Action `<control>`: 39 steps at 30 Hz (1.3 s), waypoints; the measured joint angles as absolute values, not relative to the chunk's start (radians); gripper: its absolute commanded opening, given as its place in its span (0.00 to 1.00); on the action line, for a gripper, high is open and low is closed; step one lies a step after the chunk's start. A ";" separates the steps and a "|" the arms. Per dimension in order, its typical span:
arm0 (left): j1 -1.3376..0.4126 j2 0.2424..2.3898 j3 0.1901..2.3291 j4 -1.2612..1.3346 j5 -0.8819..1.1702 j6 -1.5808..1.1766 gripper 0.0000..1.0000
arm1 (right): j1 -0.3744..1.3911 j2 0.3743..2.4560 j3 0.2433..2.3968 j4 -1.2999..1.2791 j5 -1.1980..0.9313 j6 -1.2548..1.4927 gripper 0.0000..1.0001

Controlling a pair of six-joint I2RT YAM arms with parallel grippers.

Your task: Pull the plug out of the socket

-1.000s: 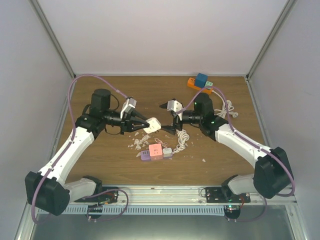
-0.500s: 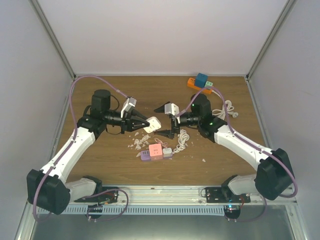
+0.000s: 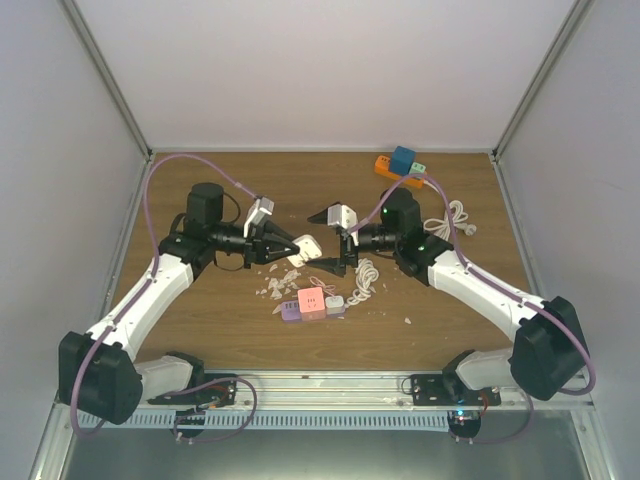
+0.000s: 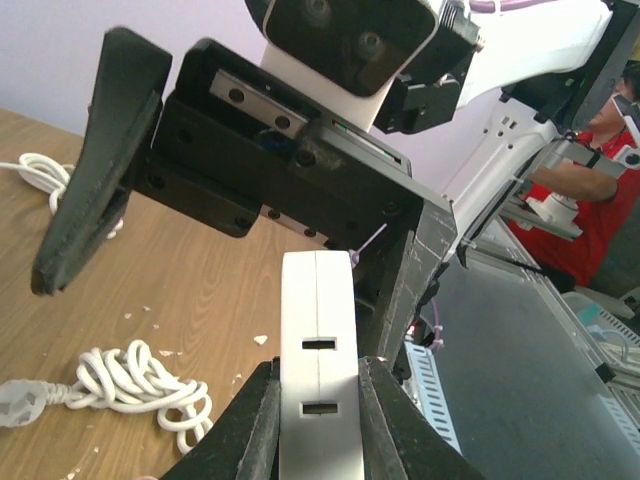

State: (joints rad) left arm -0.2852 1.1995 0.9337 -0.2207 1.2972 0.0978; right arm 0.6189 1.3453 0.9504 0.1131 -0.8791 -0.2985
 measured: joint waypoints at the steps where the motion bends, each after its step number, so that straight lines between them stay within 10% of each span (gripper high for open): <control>1: -0.285 1.199 0.927 -0.220 1.298 0.101 0.00 | 0.619 1.345 0.950 0.113 -0.871 -0.299 1.00; 39: -0.359 1.219 0.946 -0.345 1.164 0.378 0.00 | 0.607 1.362 0.975 0.008 -0.802 -0.314 1.00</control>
State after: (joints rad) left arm -0.3588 1.2194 0.9463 -0.3447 1.1641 0.3782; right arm 0.6075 1.3617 0.9752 0.0082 -0.8021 -0.3138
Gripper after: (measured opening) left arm 0.177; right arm 0.996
